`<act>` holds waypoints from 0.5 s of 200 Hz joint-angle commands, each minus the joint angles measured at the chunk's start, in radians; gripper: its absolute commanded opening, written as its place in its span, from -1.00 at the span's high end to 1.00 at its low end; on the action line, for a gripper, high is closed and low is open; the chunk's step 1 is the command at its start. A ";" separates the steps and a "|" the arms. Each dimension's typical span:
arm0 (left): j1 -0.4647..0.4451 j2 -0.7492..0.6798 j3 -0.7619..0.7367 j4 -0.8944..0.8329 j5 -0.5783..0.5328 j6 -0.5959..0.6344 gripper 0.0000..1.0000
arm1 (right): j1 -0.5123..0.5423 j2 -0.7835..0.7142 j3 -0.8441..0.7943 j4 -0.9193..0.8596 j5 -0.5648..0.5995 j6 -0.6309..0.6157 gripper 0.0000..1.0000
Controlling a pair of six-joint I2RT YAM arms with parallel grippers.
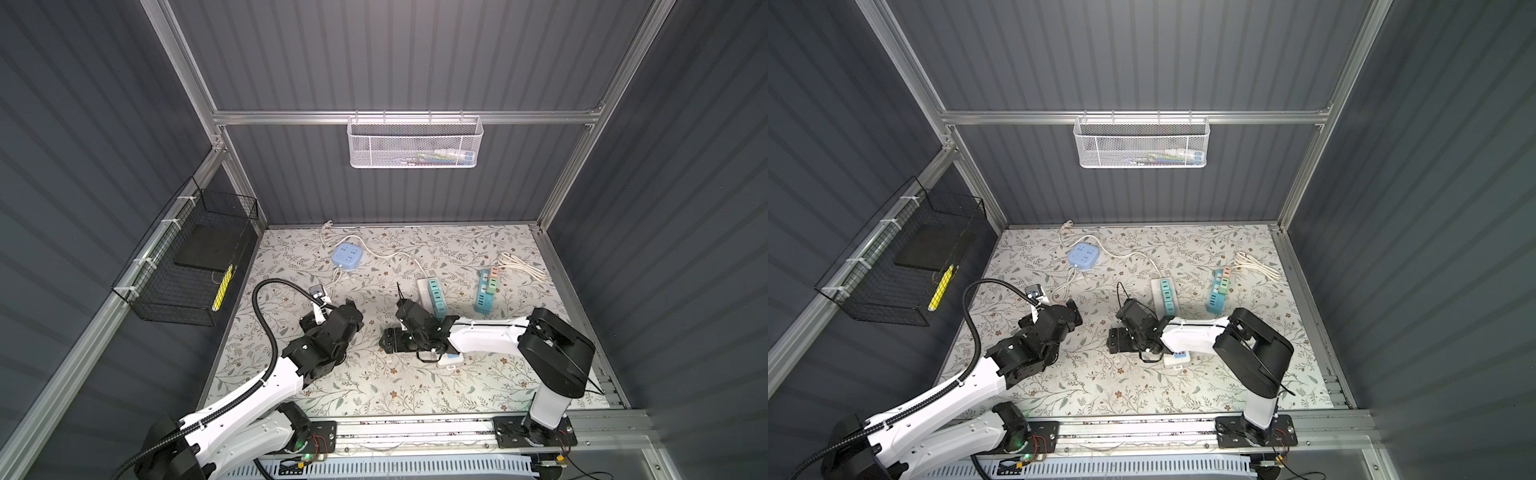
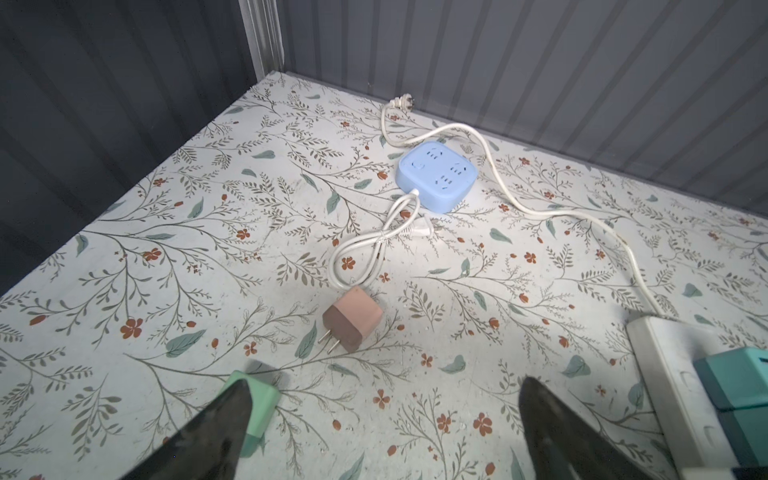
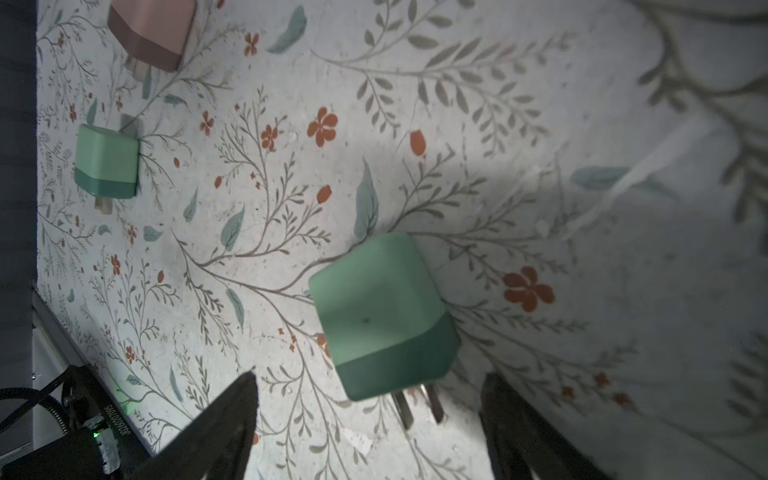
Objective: Insert the plug
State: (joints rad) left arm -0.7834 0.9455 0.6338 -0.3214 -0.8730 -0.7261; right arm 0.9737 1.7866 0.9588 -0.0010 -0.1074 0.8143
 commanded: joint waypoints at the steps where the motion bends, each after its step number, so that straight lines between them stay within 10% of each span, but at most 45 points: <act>1: 0.007 -0.007 0.020 -0.025 -0.045 0.003 -1.00 | 0.022 0.021 0.027 0.044 -0.025 0.068 -0.66; 100: 0.007 0.056 0.008 0.031 -0.013 0.017 -1.00 | 0.054 -0.027 0.061 0.030 -0.037 0.033 -0.66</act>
State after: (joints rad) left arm -0.7834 0.9638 0.6338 -0.3122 -0.8940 -0.7280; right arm 1.0348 1.8404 1.0454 0.0700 -0.1921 0.8707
